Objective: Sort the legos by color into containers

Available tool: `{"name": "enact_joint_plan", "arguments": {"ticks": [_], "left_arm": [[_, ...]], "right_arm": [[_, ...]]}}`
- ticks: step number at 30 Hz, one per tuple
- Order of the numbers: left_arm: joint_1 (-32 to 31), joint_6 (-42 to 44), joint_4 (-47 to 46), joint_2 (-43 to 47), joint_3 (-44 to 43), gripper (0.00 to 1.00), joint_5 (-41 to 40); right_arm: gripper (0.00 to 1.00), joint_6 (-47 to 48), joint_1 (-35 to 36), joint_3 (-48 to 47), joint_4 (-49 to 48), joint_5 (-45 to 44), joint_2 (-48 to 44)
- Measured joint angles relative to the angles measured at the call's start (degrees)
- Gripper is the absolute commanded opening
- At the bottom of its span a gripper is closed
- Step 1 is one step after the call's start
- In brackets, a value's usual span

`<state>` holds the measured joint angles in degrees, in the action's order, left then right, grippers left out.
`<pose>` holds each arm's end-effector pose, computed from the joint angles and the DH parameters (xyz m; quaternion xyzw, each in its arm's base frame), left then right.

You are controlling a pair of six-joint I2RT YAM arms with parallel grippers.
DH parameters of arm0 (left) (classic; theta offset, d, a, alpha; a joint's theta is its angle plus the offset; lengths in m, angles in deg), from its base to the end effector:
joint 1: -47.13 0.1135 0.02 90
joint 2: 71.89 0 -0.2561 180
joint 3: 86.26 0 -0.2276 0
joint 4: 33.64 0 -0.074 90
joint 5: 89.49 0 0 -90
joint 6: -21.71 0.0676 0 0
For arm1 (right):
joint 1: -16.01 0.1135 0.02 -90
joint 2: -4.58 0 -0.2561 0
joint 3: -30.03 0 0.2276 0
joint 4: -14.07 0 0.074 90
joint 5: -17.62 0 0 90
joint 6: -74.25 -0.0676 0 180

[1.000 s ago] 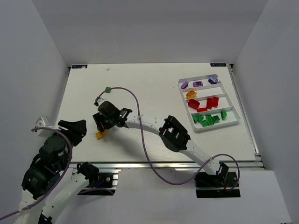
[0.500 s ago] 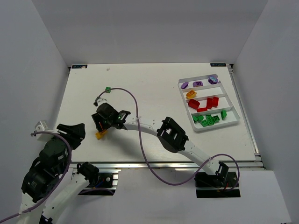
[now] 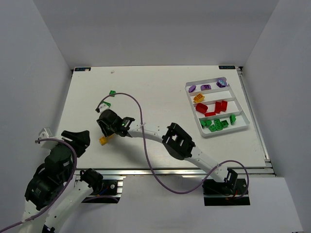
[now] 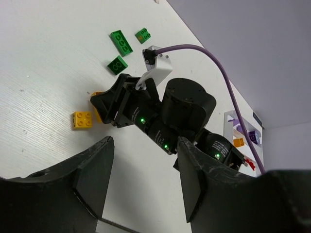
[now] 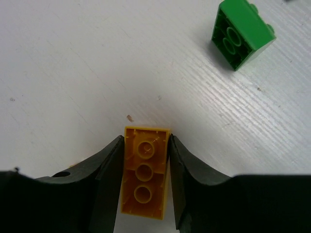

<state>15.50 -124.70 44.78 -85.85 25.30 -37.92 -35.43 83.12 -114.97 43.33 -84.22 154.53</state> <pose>0.0388 0.0254 0.3090 -0.3451 0.7347 -0.1593 0.5619 0.2401 0.5329 0.1433 -0.3094 0.8243 0.2535 0.4008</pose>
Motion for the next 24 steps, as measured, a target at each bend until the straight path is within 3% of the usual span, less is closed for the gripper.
{"name": "enact_joint_plan", "arguments": {"ticks": [1,7,15,24], "left_arm": [[0.0,-0.02,-0.04,-0.17,0.09,0.65,0.0],[0.0,-0.5,-0.83,-5.68,2.8,0.65,1.62],[0.0,-0.92,-6.56,-13.77,7.91,0.66,5.64],[0.0,-0.42,-11.87,-17.88,10.19,0.72,7.56]], "right_arm": [[0.18,0.26,-0.22,0.24,-0.35,0.39,-0.11],[0.0,4.0,-4.79,5.01,-0.39,9.4,-3.43],[0.0,12.15,-17.88,13.0,5.25,28.7,-15.3],[0.0,28.24,-36.09,34.45,11.23,34.82,-45.51]]}}
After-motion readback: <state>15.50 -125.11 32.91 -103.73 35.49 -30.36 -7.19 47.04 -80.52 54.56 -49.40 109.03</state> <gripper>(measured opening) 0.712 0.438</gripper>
